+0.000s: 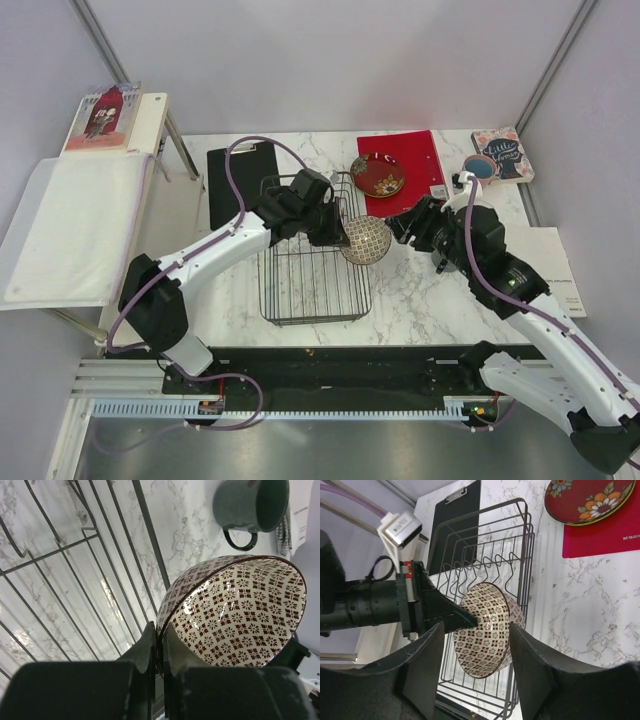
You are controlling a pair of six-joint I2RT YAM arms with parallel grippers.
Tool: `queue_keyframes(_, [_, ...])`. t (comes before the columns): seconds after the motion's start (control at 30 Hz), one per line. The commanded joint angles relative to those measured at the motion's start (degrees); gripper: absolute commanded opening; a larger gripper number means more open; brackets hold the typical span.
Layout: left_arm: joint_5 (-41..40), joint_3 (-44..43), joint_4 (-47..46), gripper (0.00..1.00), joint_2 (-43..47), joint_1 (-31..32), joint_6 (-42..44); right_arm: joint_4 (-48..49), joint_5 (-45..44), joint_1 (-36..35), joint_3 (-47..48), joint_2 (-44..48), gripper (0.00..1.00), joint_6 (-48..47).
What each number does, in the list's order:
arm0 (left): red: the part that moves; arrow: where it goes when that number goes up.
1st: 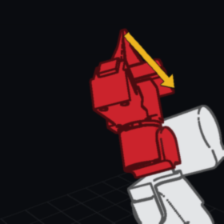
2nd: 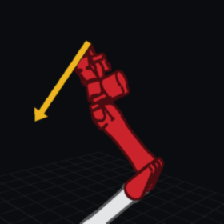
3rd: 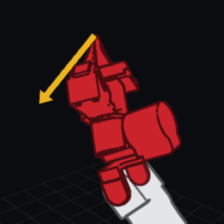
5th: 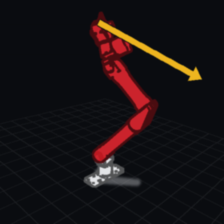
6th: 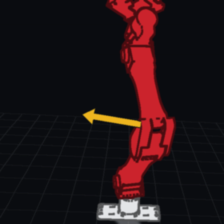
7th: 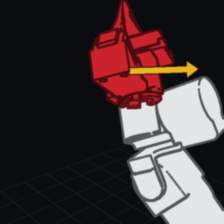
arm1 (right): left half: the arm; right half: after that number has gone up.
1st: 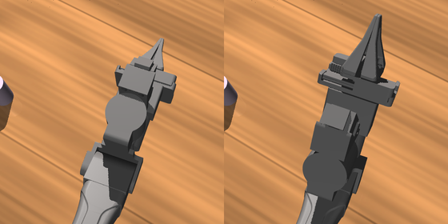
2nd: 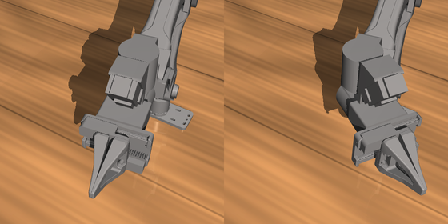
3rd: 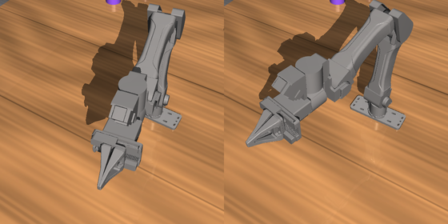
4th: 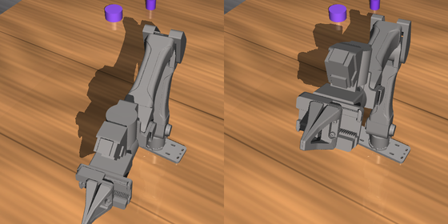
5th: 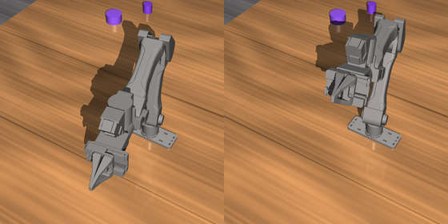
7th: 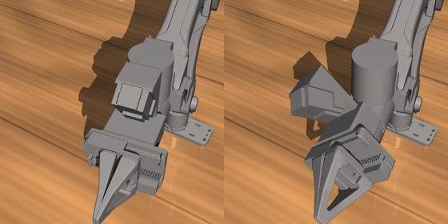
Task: Unload the mixed dishes from the dish rack
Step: Place the bowl at the center of the board.
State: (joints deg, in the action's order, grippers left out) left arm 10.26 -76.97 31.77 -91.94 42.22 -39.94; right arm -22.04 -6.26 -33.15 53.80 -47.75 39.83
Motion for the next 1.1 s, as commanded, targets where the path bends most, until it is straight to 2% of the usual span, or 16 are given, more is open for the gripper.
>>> queue_keyframes(0.0, [4.0, -2.7, -2.6, 0.02, 4.2, 0.3, -5.5, -1.9, 0.9, 0.0, 1.3, -2.4, 0.62, -2.1])
queue_keyframes(0.33, [1.5, -2.7, -1.6, 0.02, 6.0, 2.4, -3.4, -4.0, 4.3, -0.1, 1.1, -11.0, 0.61, -3.6])
queue_keyframes(0.4, [0.7, -3.3, -1.5, 0.02, 6.2, 3.0, -2.9, -5.0, 4.6, -0.1, 2.1, -12.8, 0.57, -4.8])
queue_keyframes(0.43, [0.6, -3.4, -1.4, 0.02, 6.2, 3.5, -2.6, -6.2, 4.8, -0.1, 2.5, -14.6, 0.54, -5.3])
queue_keyframes(0.53, [-0.9, -4.2, -0.7, 0.02, 6.9, 4.0, -1.6, -7.0, 3.1, -0.1, 3.2, -15.6, 0.2, -5.6])
queue_keyframes(0.57, [-1.2, -4.1, -0.8, 0.02, 7.1, 4.0, -1.5, -7.0, 2.4, -0.1, 3.1, -15.4, 0.0, -5.6])
queue_keyframes(0.6, [-1.4, -4.1, -0.8, 0.02, 7.3, 4.0, -1.3, -7.0, 1.7, -0.1, 3.0, -15.3, 0.0, -5.4])
queue_keyframes(0.63, [-1.7, -4.1, -0.7, 0.08, 7.6, 4.0, -0.8, -7.0, 1.3, -0.1, 3.1, -14.8, 0.0, -5.6])
queue_keyframes(0.7, [-2.9, -4.4, -0.7, 0.27, 8.0, 4.0, 0.1, -7.2, -0.5, -0.1, 3.4, -14.1, 0.0, -5.4])
queue_keyframes(0.73, [-4.8, -4.9, -0.7, 0.53, 8.6, 3.9, 0.9, -7.1, -1.3, -0.2, 3.5, -12.9, 0.0, -4.9])
queue_keyframes(0.8, [-7.0, -5.3, -0.4, 0.71, 9.5, 3.8, 1.5, -7.2, -3.7, -0.1, 4.5, -11.0, 0.0, -4.6])
queue_keyframes(0.87, [-9.3, -6.1, -0.4, 0.99, 10.7, 2.6, 2.6, -7.9, -5.4, 0.0, 5.8, -9.8, 0.0, -4.4])
queue_keyframes(1.0, [-8.6, -8.3, 1.3, 0.99, 12.3, -3.4, 3.0, -11.5, -13.3, 0.8, 10.5, -10.3, 0.0, -5.3])
queue_keyframes(1.07, [-10.1, -7.4, 1.5, 0.99, 13.8, -6.3, 3.3, -12.8, -13.6, 3.9, 9.9, -11.1, 0.0, -5.2])
